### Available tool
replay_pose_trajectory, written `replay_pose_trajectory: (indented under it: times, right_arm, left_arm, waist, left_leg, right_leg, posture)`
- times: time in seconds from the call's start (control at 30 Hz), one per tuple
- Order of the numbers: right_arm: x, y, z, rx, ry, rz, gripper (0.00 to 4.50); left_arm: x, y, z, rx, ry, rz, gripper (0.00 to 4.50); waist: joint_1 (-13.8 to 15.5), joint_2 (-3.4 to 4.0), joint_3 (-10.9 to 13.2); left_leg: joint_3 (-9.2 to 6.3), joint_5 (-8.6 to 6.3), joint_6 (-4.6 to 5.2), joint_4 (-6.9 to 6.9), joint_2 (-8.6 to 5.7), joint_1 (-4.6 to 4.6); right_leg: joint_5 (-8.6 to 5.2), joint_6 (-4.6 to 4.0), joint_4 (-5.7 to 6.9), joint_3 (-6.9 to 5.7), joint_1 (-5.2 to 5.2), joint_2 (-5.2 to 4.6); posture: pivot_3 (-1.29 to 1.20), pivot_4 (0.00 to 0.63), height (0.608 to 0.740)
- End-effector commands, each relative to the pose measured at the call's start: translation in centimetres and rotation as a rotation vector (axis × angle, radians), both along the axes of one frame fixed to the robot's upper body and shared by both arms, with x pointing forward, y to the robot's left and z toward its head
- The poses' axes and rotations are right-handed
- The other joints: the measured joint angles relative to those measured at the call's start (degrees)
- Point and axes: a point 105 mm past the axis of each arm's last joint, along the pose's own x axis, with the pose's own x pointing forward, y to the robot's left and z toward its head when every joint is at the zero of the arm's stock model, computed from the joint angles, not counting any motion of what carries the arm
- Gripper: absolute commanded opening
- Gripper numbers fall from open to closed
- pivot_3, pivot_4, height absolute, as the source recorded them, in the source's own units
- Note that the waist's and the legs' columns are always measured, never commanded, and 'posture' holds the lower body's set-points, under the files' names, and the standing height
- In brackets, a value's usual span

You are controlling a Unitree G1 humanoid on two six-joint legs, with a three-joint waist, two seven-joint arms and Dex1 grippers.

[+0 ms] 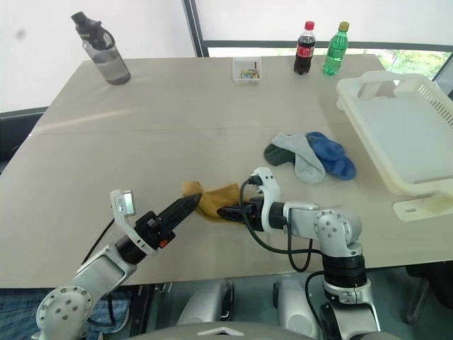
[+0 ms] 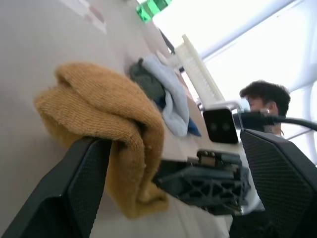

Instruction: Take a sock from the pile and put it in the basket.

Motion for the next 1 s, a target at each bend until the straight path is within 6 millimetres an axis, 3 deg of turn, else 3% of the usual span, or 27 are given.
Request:
replay_pose_trajectory:
  times: [0.03, 0.3, 0.67, 0.9, 1.0]
  right_arm:
    - [0.7, -1.4, -1.8, -0.081, 0.040, -0.088, 3.00]
    - [0.7, -1.6, -1.7, -0.080, 0.038, -0.102, 3.00]
    - [0.8, -1.8, -1.8, -0.082, 0.024, -0.120, 3.00]
    - [1.1, -1.6, -1.0, -0.099, -0.076, -0.098, 3.00]
    - [1.0, -1.8, 0.4, -0.092, -0.205, -0.074, 3.00]
  left_arm:
    - [0.7, 0.3, 0.2, 0.021, -0.035, 0.037, 4.37]
    - [1.9, 0.0, -0.1, 0.034, -0.031, 0.048, 4.37]
    - [1.7, -2.9, 2.8, 0.075, -0.216, -0.141, 4.37]
    - [1.7, -4.3, 2.4, 0.132, -0.203, -0.263, 4.37]
    - [1.9, -4.6, 2.1, 0.143, -0.182, -0.286, 4.37]
  waist:
    - [-0.1, 0.00, 0.0]
    - [0.0, -0.02, 0.0]
    - [0.1, -0.02, 0.0]
    - [0.2, -0.03, 0.0]
    - [0.2, -0.04, 0.1]
  left_leg:
    - [0.01, 0.00, 0.00, 0.00, 0.00, 0.00]
    - [0.01, 0.00, 0.00, -0.01, -0.01, -0.02]
    - [0.00, 0.00, 0.00, -0.01, -0.06, -0.03]
    - [0.00, 0.00, 0.01, -0.01, -0.07, -0.04]
    - [0.00, 0.00, 0.01, 0.00, -0.10, -0.07]
  right_leg:
    - [0.00, 0.00, 0.00, 0.01, 0.00, 0.00]
    - [0.01, 0.00, 0.00, 0.01, 0.01, 0.02]
    - [0.02, -0.01, 0.00, -0.01, 0.03, 0.03]
    - [0.00, 0.03, 0.00, -0.01, 0.03, 0.03]
    - [0.00, 0.04, 0.00, -0.01, 0.02, 0.03]
  posture:
    - [0.00, 0.150, 0.740]
    - [0.00, 0.150, 0.740]
    - [0.00, 0.150, 0.740]
    - [0.00, 0.150, 0.740]
    - [0.00, 0.150, 0.740]
